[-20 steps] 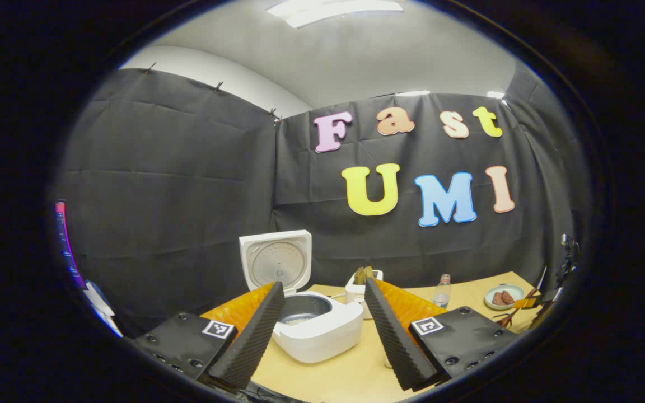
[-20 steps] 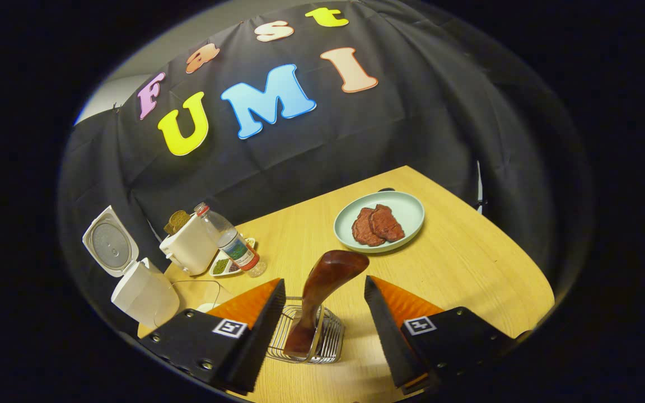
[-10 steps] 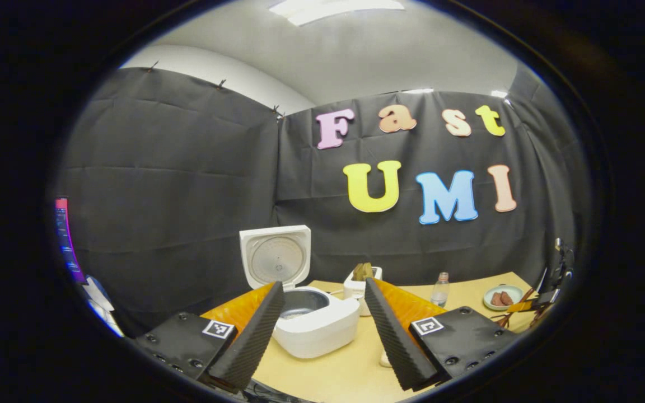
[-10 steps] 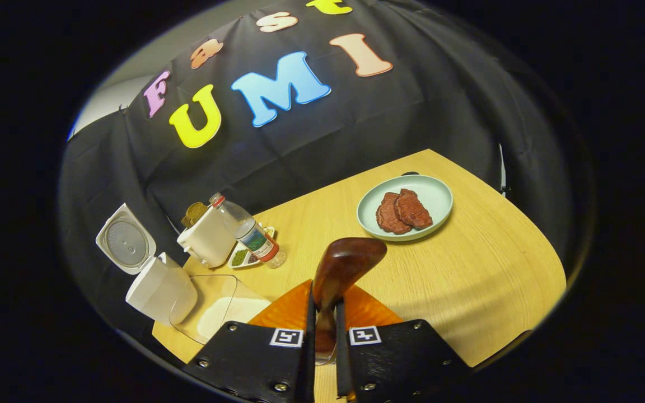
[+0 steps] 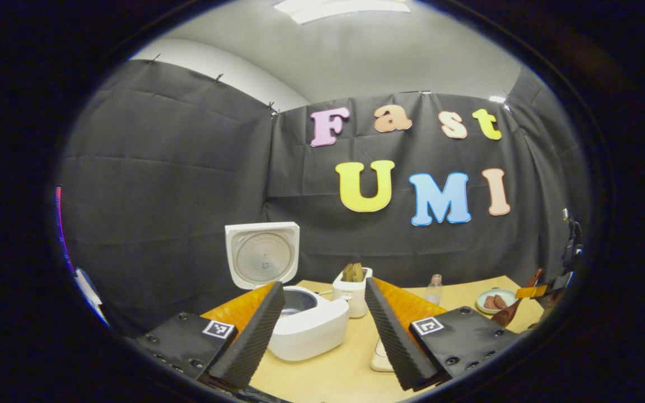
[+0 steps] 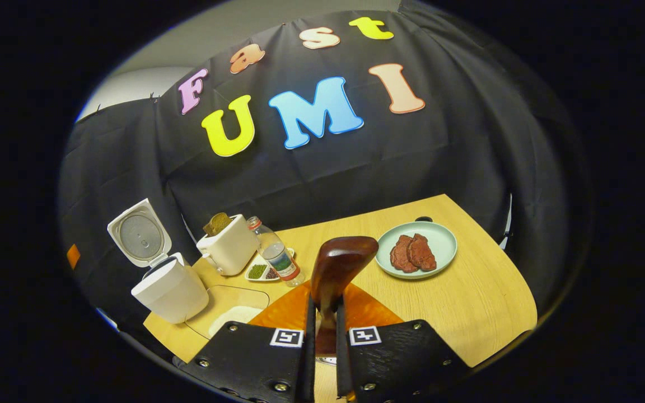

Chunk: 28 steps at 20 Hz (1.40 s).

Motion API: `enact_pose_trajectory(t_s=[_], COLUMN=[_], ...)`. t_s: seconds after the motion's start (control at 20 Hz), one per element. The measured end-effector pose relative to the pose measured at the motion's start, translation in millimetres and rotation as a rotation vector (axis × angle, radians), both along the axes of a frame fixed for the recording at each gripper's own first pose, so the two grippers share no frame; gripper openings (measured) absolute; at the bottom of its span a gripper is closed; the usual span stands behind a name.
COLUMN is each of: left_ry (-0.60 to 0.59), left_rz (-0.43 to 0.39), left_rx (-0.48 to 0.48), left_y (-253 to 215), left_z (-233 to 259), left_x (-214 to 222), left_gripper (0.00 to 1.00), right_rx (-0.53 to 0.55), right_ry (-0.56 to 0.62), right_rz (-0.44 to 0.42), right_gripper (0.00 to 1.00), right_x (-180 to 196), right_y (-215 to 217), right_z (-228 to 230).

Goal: Close the left gripper, press the button to open the rice cooker; take a wooden spoon from the chopstick holder with the right hand, scoop a spoonful of rice and pour it into the rice cooker, then put the wooden spoon back into the chopstick holder.

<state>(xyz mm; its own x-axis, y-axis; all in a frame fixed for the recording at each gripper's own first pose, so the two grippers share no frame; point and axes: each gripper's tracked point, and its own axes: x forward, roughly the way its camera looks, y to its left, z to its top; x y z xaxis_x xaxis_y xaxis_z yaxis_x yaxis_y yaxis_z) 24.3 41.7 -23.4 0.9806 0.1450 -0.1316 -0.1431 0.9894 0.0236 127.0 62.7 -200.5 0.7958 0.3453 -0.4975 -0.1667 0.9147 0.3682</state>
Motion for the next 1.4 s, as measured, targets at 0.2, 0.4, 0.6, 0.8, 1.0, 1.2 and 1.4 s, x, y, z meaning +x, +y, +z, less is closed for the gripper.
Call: enact_pose_trajectory(t_s=[0.2,0.4,0.6,0.8,1.0,1.2,1.4], left_ry=[0.005,0.011,0.008,0.015,0.027,0.054,0.069], left_rz=[-0.055,-0.097,-0.122,-0.137,-0.138,-0.144,-0.141], left_rx=[-0.043,-0.048,-0.078,-0.089,-0.112,-0.108,-0.103], left_y=[21,48,75,103,128,150,165], left_z=[-9,-15,-22,-32,-43,-53,-58], left_x=[20,35,49,59,64,68,74], left_gripper=[0.99,0.99,0.99,0.99,0.99,0.98,0.99], right_rx=[-0.021,-0.010,0.004,-0.018,-0.078,-0.149,-0.212], right_ry=[-0.065,-0.098,-0.104,-0.091,-0.082,-0.075,-0.065], right_rz=[-0.036,-0.056,-0.057,-0.038,-0.021,0.006,0.020], right_gripper=[0.16,0.15,0.15,0.15,0.15,0.15,0.16], right_x=[2,1,0,3,8,12,18], right_y=[16,47,82,119,144,164,176], right_z=[36,59,65,53,28,-5,-36])
